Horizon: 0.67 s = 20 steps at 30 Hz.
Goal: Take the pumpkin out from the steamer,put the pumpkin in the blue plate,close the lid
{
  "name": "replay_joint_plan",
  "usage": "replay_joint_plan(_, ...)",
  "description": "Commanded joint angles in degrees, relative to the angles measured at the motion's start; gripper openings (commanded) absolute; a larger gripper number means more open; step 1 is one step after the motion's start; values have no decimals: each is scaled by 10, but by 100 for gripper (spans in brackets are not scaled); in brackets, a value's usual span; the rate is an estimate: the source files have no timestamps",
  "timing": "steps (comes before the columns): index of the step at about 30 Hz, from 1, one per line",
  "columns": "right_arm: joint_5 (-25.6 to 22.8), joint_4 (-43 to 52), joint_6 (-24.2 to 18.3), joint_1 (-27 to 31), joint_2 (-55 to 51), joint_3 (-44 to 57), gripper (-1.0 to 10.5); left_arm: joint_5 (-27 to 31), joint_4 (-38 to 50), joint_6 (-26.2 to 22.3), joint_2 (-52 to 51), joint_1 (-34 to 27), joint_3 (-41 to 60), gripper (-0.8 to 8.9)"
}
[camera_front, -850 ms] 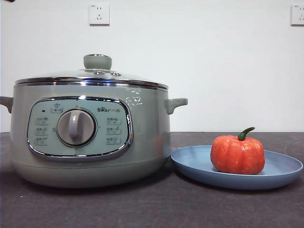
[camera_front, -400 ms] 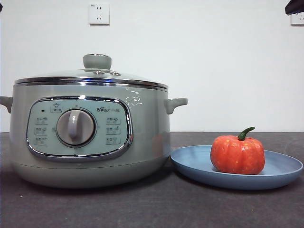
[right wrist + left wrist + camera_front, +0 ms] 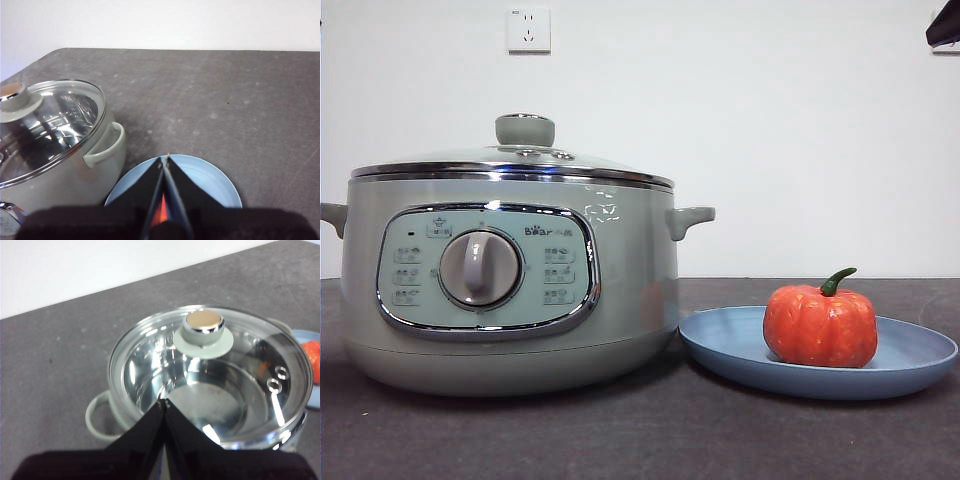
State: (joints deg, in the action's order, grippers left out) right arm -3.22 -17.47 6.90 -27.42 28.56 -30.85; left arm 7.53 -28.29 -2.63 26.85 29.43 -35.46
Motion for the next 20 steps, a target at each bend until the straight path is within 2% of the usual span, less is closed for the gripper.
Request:
replay_joint_plan(1,-2,2,6,0,-1,5,1,12,-36,-32,-49,-23,2,-3)
replay_joint_plan(5,-3,2,6,0,-1,5,2,-19,-52,-29,-140,-98,19,-3)
replay_joint_plan(11,-2,2,6,0,-1,5,1,-21,75,-34,-238,-211,138,-3)
replay_joint_plan(15,-2,2,6,0,-1,5,1,-22,143,-34,-267,-248,230,-3)
replay_joint_plan(20,-2,2,6,0,-1,5,1,-32,176,-16,-267,-266,307,-3)
